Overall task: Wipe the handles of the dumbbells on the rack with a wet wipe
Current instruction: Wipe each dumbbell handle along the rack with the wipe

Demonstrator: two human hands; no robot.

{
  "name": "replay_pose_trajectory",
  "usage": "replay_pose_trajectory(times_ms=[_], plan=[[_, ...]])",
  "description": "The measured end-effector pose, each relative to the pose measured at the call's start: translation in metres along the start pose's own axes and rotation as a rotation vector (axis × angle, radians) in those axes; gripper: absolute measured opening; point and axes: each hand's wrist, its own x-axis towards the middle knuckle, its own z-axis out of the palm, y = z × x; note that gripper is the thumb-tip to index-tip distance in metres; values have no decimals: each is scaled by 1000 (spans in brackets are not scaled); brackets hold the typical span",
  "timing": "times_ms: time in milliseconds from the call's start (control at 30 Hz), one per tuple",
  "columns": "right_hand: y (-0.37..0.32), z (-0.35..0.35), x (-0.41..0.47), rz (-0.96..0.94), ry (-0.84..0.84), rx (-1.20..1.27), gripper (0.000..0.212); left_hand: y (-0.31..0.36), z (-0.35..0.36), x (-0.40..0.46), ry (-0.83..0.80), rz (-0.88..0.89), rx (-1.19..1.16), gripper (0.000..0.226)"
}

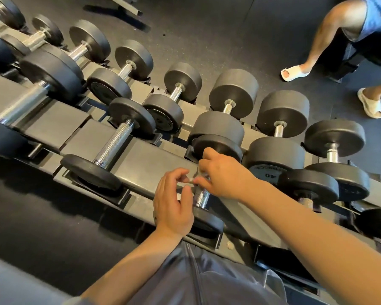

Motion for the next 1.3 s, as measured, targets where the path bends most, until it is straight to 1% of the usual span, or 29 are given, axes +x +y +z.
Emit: replay_pose_trajectory(times_ms=[67, 167, 200, 267, 333, 433, 467, 533, 633, 667, 733, 800, 867, 900, 967, 1000, 1067, 1200, 1267, 1300], plan=[[-6, 0, -1, -39, -11, 32, 30, 0, 0, 0, 3, 8, -3, 25], [-16, 6, -3, -93, 25, 45, 21, 0, 0, 1, 4, 3, -15, 25], [-16, 7, -3, -86, 52, 74, 19, 0, 0, 1, 7, 1, -16, 25], [-13, 9, -3, -57, 91, 91, 24, -1, 0, 1, 10, 6, -5, 25], [-7, 11, 1, -16, 83, 0, 26, -1, 0, 1, 9, 15, 4, 27], [4, 13, 6, -7, 44, -64, 19, -1, 0, 0, 20, 16, 1, 27], [10, 12, 7, -7, 63, -96, 17, -2, 0, 0, 28, 14, 0, 27], [20, 8, 10, -6, 95, -159, 20, -4, 2, -1, 40, 8, -1, 28], [19, 4, 17, -20, 39, -227, 34, -4, 3, -1, 55, -18, -17, 28], [17, 1, 21, -24, 22, -231, 36, -4, 3, -1, 56, -19, -13, 27], [10, -4, 25, -52, -19, -206, 30, -4, 3, -2, 50, -26, -2, 25], [-1, -8, 22, -126, -134, -82, 21, -3, 2, -4, 39, -80, -34, 24], [-15, -7, 15, -236, -294, 36, 17, -2, 1, -5, 42, -185, -101, 28], [-22, -5, 10, -292, -338, 66, 17, -1, 1, -4, 52, -252, -136, 29], [-26, -3, 7, -331, -346, 83, 14, 2, 1, -4, 82, -364, -198, 33], [-23, -2, 9, -332, -335, 58, 13, 4, 2, -4, 92, -391, -216, 33], [-16, -4, 20, -319, -300, -95, 14, 6, 2, -3, 88, -404, -217, 33], [-3, -13, 42, -173, -221, -453, 36, 5, 4, -4, 92, -344, -151, 35], [-4, -10, 44, -152, -229, -551, 42, 4, 6, -5, 92, -308, -122, 34], [-5, -9, 44, -128, -238, -555, 43, 4, 7, -6, 92, -294, -120, 34]])
